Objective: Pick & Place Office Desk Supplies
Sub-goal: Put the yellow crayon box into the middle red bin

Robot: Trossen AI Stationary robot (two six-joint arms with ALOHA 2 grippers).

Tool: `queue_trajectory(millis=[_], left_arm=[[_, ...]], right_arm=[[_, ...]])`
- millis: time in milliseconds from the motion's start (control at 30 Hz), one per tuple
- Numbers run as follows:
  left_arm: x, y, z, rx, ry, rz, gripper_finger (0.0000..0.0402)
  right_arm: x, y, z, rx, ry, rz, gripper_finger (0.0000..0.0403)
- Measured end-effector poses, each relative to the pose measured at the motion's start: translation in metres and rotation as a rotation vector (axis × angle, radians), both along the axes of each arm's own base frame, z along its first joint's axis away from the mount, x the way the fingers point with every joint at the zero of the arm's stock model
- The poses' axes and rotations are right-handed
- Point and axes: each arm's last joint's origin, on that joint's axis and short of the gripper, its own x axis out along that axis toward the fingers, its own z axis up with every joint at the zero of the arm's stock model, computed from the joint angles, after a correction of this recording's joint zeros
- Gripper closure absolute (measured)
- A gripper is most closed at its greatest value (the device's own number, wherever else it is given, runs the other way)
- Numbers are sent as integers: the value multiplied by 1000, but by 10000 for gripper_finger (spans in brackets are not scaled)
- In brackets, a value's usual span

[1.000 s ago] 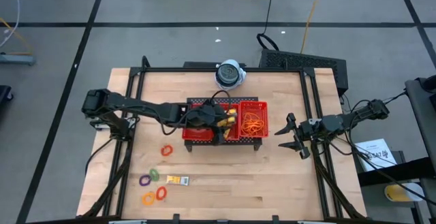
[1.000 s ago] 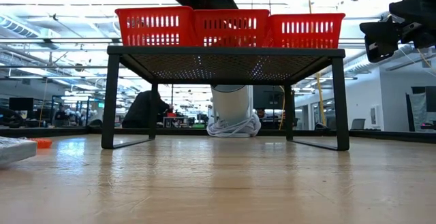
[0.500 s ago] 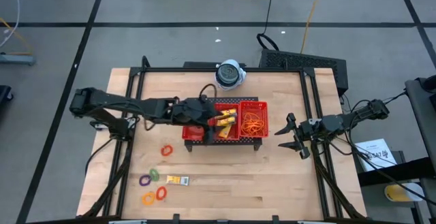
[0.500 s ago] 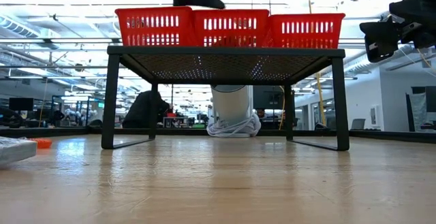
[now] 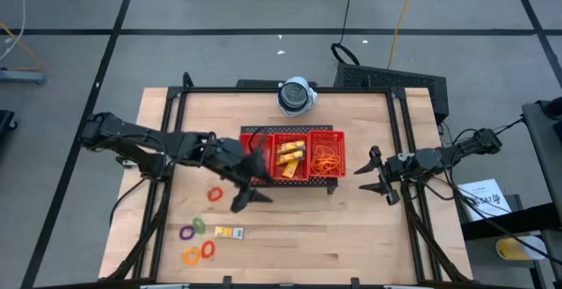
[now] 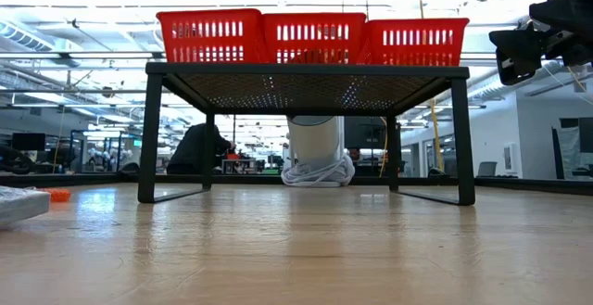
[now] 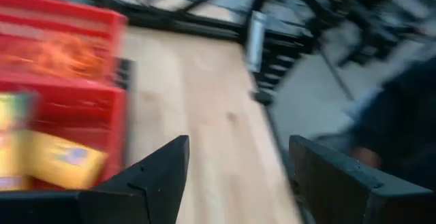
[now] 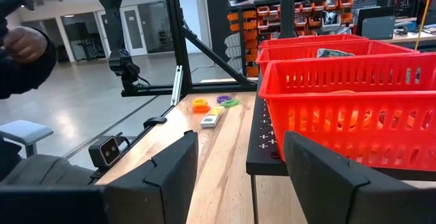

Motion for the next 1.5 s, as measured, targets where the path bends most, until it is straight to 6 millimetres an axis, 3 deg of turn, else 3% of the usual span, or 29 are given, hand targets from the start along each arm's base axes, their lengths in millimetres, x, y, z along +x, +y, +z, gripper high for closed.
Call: queue_trajectory(millis=[267,467,767,1067,1500], left_arm=[[-16,-38,-7,-61,126,-112,144],[-32,-72,-17,27,188,-133,140],[-55,-98,-25,70,288,-63,140],[-69,-122,-62,321,444,10,140],[-49,-144,-127,412,652,85,140]], right_arm=[[0,0,0,0,0,0,197],[0,0,0,0,0,0,197],[0,0,0,0,0,0,197],[0,0,0,0,0,0,197],[0,0,0,0,0,0,197]])
